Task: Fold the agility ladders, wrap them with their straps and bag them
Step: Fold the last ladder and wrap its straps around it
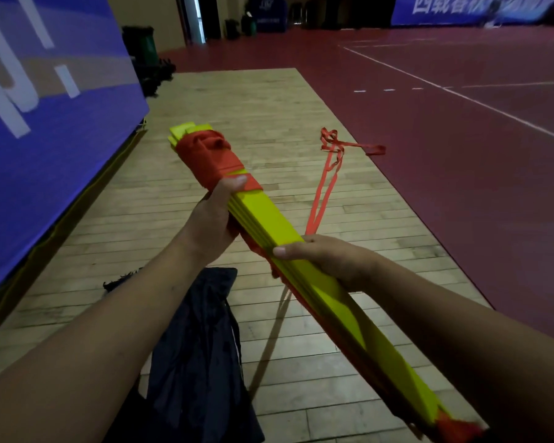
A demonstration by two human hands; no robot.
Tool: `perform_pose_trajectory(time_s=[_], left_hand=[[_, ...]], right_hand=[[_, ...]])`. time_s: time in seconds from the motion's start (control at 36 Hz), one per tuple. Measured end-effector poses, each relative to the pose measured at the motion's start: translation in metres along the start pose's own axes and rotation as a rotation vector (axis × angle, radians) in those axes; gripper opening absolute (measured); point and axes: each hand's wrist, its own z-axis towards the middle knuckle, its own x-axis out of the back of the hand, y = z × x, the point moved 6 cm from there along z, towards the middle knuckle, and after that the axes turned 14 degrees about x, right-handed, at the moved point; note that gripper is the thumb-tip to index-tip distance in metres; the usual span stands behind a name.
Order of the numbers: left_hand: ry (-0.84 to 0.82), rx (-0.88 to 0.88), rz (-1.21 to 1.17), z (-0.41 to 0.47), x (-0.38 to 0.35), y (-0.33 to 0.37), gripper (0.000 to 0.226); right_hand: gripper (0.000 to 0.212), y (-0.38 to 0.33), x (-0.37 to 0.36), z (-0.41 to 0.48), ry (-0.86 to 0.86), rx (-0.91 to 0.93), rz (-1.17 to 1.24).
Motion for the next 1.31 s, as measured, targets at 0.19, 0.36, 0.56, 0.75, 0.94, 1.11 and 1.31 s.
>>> perform_pose_trajectory(time_s=[0.19,0.36,0.56,0.75,0.94,1.11,1.31], left_hand=[[-0.014,0.138,0.292,-0.002,0.006,-0.001,0.054],[0.075,0.409,0.704,-0.008,0.01,-0.029,0.072],[0.32,0.356,0.327,0.001,-0.001,-0.055,0.043],[0.453,0.149,0.189,0.001,0.005,-0.029,0.034],[0.187,-0.003,0.088,-0.005,-0.006,-0.009,0.036],[0.146,0.023,0.157,-0.002,-0.002,-0.002,0.038],[0.139,0.335,0.532,0.002,0.022,-0.025,0.056]], right_hand=[[0.025,-0.013,-0.014,-0.004,-0.076,0.106,0.155],[0.026,-0.005,0.02,-0.003,0.369,0.078,-0.394],[0.019,-0.009,-0.001,-0.001,0.38,0.023,-1.358],[0.051,-0.012,0.007,0.002,0.311,0.128,-0.748],[0.051,0.015,-0.005,-0.005,0.012,-0.016,0.121],[0.037,0.004,-0.026,-0.008,-0.222,-0.038,0.333],[0.034,0.002,0.015,-0.016,0.117,-0.017,-0.16]])
